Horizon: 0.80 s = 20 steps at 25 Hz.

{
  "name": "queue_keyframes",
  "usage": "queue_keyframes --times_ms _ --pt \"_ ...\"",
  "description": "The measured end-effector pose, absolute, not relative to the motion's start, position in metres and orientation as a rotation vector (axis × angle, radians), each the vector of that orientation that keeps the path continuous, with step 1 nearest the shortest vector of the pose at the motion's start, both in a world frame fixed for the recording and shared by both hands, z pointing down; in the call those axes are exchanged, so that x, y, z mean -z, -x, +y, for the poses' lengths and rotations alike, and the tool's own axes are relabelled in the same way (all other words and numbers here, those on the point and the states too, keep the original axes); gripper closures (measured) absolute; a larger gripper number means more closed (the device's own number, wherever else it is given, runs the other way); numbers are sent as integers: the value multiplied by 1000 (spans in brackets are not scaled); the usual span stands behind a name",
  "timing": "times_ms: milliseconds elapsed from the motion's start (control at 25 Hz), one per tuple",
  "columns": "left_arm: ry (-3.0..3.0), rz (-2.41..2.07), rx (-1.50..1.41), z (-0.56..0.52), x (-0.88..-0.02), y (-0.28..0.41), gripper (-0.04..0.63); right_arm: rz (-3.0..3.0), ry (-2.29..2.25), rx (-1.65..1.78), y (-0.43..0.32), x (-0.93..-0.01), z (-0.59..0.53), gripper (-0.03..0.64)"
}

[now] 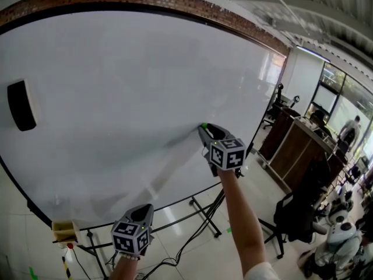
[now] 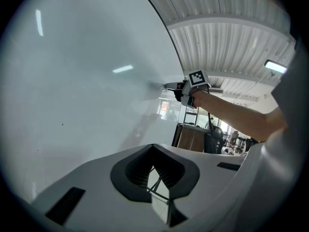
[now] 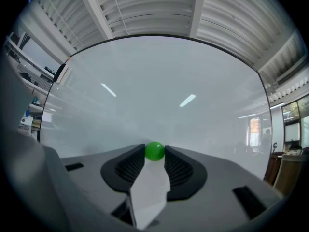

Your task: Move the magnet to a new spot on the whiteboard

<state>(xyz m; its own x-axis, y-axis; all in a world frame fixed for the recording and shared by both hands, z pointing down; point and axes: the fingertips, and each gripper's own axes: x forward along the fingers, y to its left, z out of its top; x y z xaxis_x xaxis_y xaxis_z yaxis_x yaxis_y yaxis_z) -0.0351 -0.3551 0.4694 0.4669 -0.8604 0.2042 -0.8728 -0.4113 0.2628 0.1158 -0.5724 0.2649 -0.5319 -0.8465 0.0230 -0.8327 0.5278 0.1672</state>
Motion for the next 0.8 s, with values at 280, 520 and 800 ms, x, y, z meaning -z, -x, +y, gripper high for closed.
queue_keyframes --times_ms 280,520,800 --pt "-2386 -1480 -60 -345 -469 41 598 -2629 -1462 204 -114 -266 -572 480" --pt "-2435 -1421 -78 -338 -467 17 598 -2619 -1455 284 -127 -262 -523 480" --pt "-2510 -1306 -97 -332 -465 -28 598 -2657 -1514 250 -186 -279 -429 480"
